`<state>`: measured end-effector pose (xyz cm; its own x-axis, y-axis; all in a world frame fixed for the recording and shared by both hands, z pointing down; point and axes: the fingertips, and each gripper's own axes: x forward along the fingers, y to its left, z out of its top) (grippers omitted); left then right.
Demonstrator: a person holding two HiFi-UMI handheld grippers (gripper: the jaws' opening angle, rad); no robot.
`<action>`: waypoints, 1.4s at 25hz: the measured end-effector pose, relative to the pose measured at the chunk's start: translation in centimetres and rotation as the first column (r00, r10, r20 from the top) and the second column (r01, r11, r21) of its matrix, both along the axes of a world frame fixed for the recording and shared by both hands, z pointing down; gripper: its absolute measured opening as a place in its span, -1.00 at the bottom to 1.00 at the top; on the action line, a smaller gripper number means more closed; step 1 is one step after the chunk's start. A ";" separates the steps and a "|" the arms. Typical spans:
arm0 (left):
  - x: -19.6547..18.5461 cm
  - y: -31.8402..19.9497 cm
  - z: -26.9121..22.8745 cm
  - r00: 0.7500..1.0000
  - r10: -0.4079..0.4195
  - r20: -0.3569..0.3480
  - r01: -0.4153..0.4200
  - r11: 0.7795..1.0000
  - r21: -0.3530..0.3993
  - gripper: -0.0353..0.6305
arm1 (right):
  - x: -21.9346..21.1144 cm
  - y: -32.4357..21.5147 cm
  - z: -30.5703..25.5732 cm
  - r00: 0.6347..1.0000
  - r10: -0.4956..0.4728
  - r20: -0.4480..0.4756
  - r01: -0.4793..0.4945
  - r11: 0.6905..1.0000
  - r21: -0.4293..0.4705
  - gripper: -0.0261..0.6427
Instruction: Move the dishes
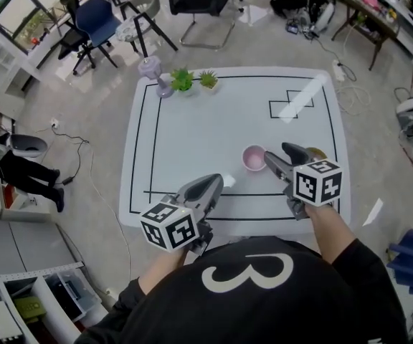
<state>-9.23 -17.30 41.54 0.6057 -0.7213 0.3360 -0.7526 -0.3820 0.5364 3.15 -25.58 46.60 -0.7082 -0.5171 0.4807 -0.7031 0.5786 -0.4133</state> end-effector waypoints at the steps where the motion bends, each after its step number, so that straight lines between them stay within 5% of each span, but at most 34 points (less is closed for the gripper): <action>1: 0.4 -0.1 0.1 1.000 0.011 -0.002 -0.011 1.000 -0.001 -0.88 | 0.7 0.1 -0.3 1.000 0.013 0.002 -0.013 1.000 0.006 -0.18; 18: 7.2 -1.5 -0.1 0.978 0.209 0.013 -0.209 0.978 0.008 -0.88 | 14.5 1.8 2.5 0.943 0.303 -0.141 -0.301 0.953 0.036 -0.06; 35: 8.2 -2.2 0.4 0.966 0.254 0.043 -0.254 0.967 0.005 -0.88 | 18.2 1.8 7.9 0.873 0.473 -0.120 -0.486 0.867 -0.113 -0.39</action>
